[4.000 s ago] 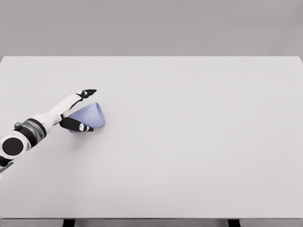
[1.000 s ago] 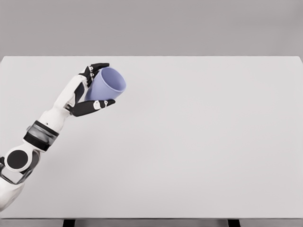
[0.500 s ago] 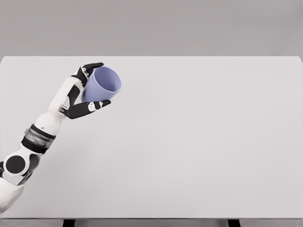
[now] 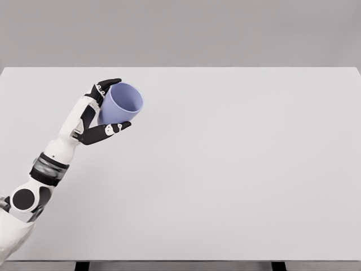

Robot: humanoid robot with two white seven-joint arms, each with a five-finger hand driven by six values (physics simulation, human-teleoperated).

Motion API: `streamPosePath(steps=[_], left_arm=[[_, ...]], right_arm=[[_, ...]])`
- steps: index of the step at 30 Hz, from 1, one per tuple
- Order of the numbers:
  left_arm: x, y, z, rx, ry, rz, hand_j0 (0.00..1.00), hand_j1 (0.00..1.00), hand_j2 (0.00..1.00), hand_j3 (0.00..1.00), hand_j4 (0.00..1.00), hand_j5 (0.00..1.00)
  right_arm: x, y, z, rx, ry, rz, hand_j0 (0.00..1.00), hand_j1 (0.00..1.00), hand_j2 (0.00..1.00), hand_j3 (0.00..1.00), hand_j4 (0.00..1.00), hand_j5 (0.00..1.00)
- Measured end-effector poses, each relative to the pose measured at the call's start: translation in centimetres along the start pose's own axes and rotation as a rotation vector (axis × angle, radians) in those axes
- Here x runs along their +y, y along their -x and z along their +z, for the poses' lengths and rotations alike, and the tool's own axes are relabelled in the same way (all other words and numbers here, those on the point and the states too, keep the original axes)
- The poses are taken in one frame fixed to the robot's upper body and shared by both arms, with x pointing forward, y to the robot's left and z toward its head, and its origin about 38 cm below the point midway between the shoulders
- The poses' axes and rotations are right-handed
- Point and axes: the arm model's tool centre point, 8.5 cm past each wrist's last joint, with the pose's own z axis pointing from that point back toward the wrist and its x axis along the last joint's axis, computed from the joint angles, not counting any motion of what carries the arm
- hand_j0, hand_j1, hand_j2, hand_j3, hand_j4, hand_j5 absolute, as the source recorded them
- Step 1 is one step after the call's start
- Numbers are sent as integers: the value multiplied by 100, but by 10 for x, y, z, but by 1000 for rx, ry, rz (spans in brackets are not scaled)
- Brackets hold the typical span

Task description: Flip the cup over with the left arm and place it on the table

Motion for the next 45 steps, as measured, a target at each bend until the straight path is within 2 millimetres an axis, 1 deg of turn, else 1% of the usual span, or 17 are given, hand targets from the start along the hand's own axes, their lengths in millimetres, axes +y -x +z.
streamPosePath(steps=[10, 16, 23, 30, 38, 45], left_arm=[[-1, 6, 3, -40, -15, 14, 73, 73, 73, 73, 73, 73], [-6, 18, 8, -11, -29, 34, 73, 73, 73, 73, 73, 73], [-9, 26, 14, 16, -37, 42, 74, 74, 74, 74, 74, 74], [-14, 28, 16, 12, -55, 76, 74, 74, 74, 74, 74, 74], [-13, 29, 17, 7, -99, 144, 74, 74, 74, 74, 74, 74], [-17, 33, 21, 19, -127, 195, 75, 75, 75, 75, 75, 75]], right_arm=[[0, 0, 0, 0, 0, 0, 100, 100, 100, 100, 100, 100], [0, 1, 0, 2, 0, 0, 100, 100, 100, 100, 100, 100], [0, 1, 0, 2, 0, 0, 100, 100, 100, 100, 100, 100], [0, 0, 0, 0, 0, 0, 100, 100, 100, 100, 100, 100], [0, 0, 0, 0, 0, 0, 100, 100, 100, 100, 100, 100], [0, 0, 0, 0, 0, 0, 100, 100, 100, 100, 100, 100]])
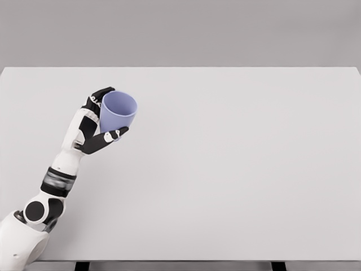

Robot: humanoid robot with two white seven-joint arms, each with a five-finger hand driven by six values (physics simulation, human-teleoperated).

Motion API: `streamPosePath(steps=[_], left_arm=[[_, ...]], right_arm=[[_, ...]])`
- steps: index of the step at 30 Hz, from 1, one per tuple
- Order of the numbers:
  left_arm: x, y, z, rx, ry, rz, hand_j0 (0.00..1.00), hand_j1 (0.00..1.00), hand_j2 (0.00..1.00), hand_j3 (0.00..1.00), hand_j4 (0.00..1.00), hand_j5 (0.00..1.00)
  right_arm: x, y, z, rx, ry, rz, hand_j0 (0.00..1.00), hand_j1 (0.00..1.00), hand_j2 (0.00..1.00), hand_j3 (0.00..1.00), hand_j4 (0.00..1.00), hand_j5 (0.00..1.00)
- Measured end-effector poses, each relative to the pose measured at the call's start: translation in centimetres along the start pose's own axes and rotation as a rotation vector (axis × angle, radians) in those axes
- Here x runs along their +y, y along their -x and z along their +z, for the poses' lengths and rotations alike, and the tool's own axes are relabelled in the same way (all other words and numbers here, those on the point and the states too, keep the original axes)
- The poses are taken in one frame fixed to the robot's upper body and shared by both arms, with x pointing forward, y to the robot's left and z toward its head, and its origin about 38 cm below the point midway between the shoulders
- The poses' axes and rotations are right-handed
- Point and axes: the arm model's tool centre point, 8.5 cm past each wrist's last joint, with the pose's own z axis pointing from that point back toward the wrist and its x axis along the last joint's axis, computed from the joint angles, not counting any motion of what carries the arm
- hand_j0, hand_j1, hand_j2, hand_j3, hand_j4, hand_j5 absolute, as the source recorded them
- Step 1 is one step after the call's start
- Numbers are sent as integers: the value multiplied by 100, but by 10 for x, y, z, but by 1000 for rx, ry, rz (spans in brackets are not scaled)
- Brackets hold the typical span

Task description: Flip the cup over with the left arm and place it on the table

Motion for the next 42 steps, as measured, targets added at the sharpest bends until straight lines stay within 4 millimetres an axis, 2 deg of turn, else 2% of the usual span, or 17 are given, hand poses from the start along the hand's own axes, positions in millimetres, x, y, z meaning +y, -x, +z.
streamPosePath(steps=[16, 22, 31, 35, 42], left_arm=[[-4, 6, 5, 15, -29, 51, 75, 75, 75, 75, 75, 75], [-4, 6, 4, 12, -31, 54, 82, 82, 82, 82, 82, 82], [-4, 5, 4, 9, -34, 56, 84, 84, 84, 84, 84, 84], [-4, 5, 4, 8, -34, 57, 93, 93, 93, 93, 93, 93], [-4, 4, 4, 6, -32, 57, 97, 97, 97, 97, 97, 97]], right_arm=[[0, 0, 0, 0, 0, 0, 100, 100, 100, 100, 100, 100], [0, 0, 0, 0, 0, 0, 100, 100, 100, 100, 100, 100], [0, 0, 0, 0, 0, 0, 100, 100, 100, 100, 100, 100], [0, 1, 0, 2, 0, 0, 100, 100, 100, 100, 100, 100], [0, 1, 0, 2, 0, 0, 100, 100, 100, 100, 100, 100]])
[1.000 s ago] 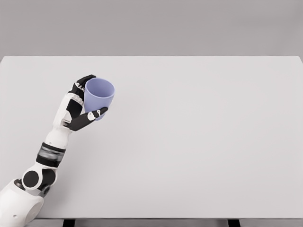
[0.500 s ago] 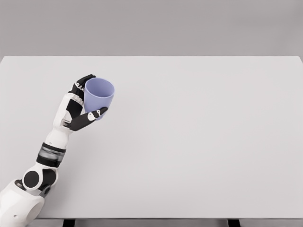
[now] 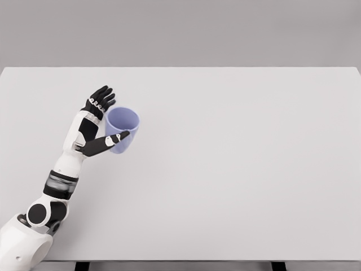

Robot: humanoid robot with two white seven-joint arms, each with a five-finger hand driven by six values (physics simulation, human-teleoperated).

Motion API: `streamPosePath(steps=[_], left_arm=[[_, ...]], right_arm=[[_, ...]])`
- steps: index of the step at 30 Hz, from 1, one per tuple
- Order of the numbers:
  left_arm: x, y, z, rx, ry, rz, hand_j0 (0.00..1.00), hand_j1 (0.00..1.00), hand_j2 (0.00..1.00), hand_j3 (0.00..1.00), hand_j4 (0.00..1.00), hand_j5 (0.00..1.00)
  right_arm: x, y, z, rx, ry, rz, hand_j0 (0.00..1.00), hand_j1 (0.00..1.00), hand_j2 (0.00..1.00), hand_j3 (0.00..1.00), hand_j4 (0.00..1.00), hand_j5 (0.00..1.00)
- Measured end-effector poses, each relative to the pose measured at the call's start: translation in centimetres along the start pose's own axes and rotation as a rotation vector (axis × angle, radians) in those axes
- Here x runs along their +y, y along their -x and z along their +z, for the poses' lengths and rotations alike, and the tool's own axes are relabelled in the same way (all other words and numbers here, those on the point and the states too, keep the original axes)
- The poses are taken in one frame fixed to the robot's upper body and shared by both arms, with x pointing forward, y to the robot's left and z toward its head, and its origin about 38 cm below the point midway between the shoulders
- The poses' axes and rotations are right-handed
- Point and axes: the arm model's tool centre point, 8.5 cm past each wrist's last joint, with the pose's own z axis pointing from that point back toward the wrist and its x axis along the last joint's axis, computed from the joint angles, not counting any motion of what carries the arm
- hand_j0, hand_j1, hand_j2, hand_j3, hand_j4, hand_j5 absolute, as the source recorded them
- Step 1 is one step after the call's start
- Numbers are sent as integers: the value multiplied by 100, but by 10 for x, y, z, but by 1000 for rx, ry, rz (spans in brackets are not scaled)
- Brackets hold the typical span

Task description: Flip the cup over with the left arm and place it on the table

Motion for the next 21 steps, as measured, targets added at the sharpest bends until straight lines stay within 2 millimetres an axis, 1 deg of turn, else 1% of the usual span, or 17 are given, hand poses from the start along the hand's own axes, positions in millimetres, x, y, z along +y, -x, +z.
streamPosePath(steps=[5, 10, 21], left_arm=[[0, -1, -1, -3, 1, 0, 100, 100, 100, 100, 100, 100], [1, -7, -5, -19, 8, -7, 100, 100, 100, 100, 100, 100], [38, -47, -5, -42, 71, -140, 100, 100, 100, 100, 100, 100]], right_arm=[[0, -1, 0, -2, 0, 0, 100, 100, 100, 100, 100, 100], [0, -1, 0, -2, 0, 0, 100, 100, 100, 100, 100, 100], [0, 0, 0, 0, 0, 0, 100, 100, 100, 100, 100, 100]])
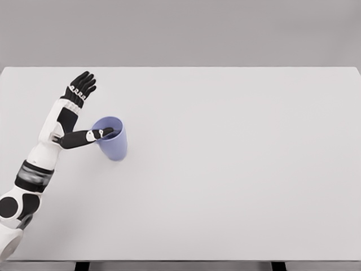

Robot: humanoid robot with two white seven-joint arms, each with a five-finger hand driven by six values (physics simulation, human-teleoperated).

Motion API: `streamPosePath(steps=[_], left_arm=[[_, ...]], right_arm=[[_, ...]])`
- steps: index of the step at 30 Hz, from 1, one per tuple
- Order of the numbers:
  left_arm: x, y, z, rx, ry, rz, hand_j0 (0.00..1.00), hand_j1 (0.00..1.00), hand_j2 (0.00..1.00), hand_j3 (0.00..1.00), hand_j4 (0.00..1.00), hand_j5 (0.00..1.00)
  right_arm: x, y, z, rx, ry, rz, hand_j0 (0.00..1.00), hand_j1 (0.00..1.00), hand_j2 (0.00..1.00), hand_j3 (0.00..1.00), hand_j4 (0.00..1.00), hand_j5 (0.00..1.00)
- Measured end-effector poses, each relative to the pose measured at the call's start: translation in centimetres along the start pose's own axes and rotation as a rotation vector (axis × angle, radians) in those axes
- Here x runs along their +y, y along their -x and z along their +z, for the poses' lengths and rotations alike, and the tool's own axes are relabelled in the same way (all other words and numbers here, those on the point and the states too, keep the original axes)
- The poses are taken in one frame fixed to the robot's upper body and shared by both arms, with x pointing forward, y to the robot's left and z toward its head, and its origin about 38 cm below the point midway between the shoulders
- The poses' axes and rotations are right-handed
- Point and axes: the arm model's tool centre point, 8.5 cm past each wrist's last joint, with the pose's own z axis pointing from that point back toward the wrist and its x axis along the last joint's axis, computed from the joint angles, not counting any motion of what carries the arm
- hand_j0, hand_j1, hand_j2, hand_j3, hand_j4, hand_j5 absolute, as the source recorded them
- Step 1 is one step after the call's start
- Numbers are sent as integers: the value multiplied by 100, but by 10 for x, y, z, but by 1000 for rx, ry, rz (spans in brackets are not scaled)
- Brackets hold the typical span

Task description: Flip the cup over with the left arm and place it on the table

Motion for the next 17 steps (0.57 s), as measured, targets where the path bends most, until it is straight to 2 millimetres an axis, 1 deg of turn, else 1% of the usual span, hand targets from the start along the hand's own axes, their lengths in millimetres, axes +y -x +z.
streamPosePath(steps=[4, 9, 14, 17], left_arm=[[13, -10, 1, -1, 20, -46, 100, 100, 100, 100, 100, 100], [19, -26, 0, -27, 50, -76, 100, 100, 100, 100, 100, 100], [32, -42, -1, -29, 82, -130, 100, 100, 100, 100, 100, 100], [36, -46, 0, -25, 90, -148, 100, 100, 100, 100, 100, 100]], right_arm=[[0, -1, 0, -2, 0, 0, 100, 100, 100, 100, 100, 100], [0, -1, 0, -2, 0, 0, 100, 100, 100, 100, 100, 100], [0, 0, 0, 0, 0, 0, 100, 100, 100, 100, 100, 100], [0, -1, 0, -2, 0, 0, 100, 100, 100, 100, 100, 100]])
